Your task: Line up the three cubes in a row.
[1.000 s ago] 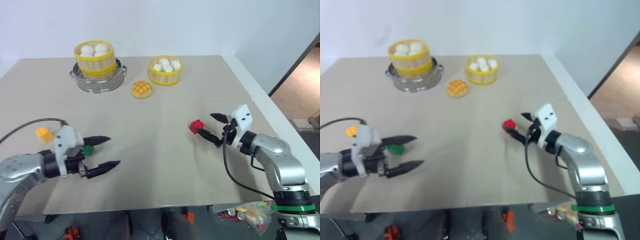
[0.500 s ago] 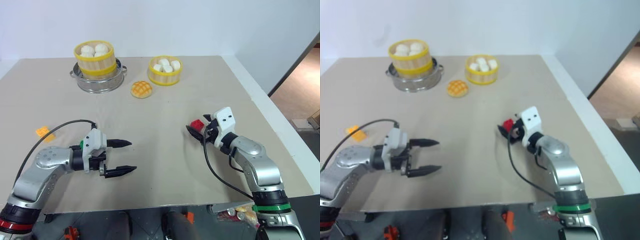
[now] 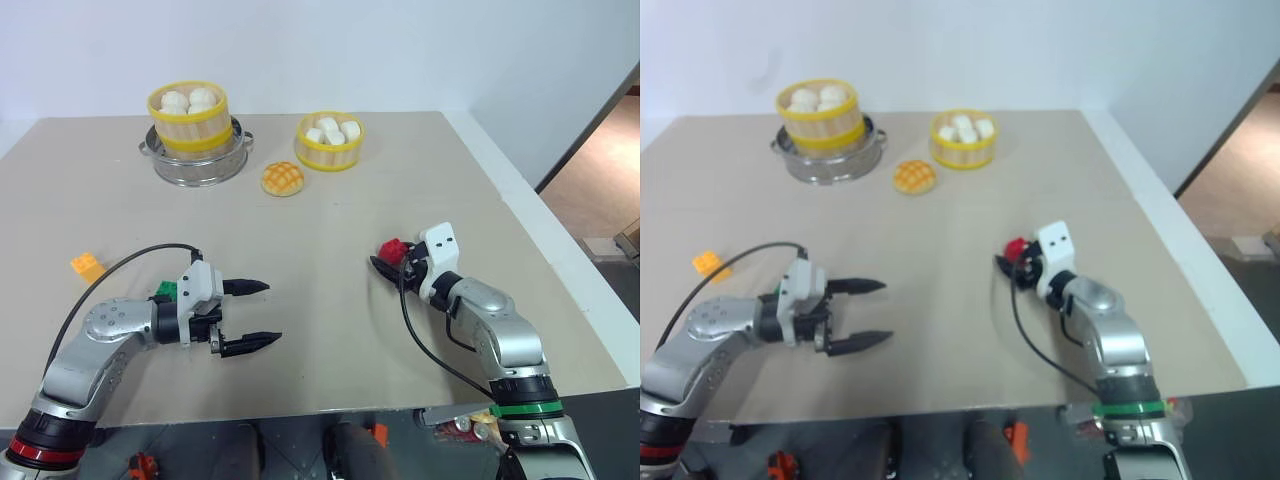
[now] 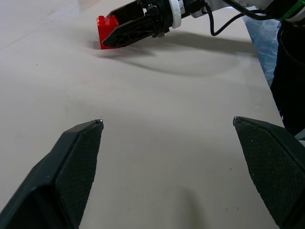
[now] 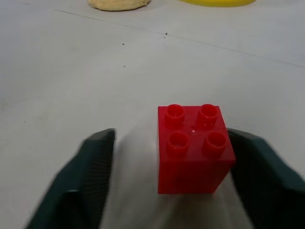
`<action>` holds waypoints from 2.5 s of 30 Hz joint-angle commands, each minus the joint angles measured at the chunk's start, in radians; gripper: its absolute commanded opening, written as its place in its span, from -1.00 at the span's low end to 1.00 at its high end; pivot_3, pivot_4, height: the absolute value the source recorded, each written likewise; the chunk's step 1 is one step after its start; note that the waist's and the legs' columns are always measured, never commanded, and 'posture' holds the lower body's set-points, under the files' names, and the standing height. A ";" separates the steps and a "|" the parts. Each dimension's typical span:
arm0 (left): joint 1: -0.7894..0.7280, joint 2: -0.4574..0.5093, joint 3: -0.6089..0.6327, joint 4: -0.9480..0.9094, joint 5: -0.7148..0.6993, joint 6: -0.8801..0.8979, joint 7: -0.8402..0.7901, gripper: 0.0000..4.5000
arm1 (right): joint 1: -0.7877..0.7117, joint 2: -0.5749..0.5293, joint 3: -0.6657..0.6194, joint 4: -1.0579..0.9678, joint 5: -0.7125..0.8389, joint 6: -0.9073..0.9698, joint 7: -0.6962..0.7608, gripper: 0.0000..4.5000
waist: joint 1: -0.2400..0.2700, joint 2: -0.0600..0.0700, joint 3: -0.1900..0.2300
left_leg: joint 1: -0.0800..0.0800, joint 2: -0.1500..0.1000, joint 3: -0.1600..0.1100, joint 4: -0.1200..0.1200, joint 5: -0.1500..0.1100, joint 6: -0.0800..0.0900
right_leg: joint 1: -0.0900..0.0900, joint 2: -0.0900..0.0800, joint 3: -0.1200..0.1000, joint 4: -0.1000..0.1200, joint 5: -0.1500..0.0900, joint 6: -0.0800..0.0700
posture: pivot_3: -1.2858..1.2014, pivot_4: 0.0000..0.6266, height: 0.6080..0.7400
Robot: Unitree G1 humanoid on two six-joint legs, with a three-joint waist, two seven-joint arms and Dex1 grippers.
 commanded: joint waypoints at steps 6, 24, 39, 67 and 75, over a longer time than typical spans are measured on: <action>0.012 -0.002 0.038 -0.062 -0.008 0.001 0.051 1.00 | -0.054 -0.026 0.007 0.002 0.005 0.014 0.053 -0.44 | 0.000 0.000 0.000 | 0.000 0.000 0.001 0.000 0.000 0.000 | 0.000 0.000 0.001 0.000 0.000 0.001 | 0.03 -0.52 1.00; 0.293 -0.012 0.257 -0.287 -0.078 0.106 0.292 1.00 | -0.405 -0.070 0.410 0.279 -0.057 -0.363 0.858 -0.44 | -0.019 0.000 0.000 | 0.002 0.005 0.007 0.000 -0.001 0.002 | -0.001 0.006 0.009 0.000 0.000 -0.004 | 0.03 -0.52 1.00; 0.289 -0.012 0.247 -0.306 -0.078 0.115 0.341 1.00 | -0.531 0.031 0.385 0.669 -0.135 -0.575 0.955 -0.44 | -0.021 0.000 0.000 | 0.004 0.009 0.012 0.000 -0.001 0.002 | -0.002 0.010 0.013 0.000 0.003 -0.008 | 0.03 -0.52 1.00; 0.317 -0.100 0.503 -0.243 -0.026 0.221 0.683 1.00 | -0.285 -0.098 0.160 0.056 0.135 -0.165 0.846 0.98 | -0.023 0.000 0.000 | 0.006 0.010 0.014 0.000 -0.002 0.001 | -0.003 0.011 0.015 0.001 0.004 -0.008 | 0.03 -0.52 1.00; 0.321 -0.135 0.430 -0.168 0.015 0.224 0.674 1.00 | -0.263 -0.096 0.129 -0.028 0.173 -0.156 0.770 0.98 | -0.023 -0.001 0.000 | 0.006 0.010 0.016 0.002 -0.002 0.000 | -0.003 0.010 0.016 0.000 0.004 -0.007 | 0.03 -0.52 1.00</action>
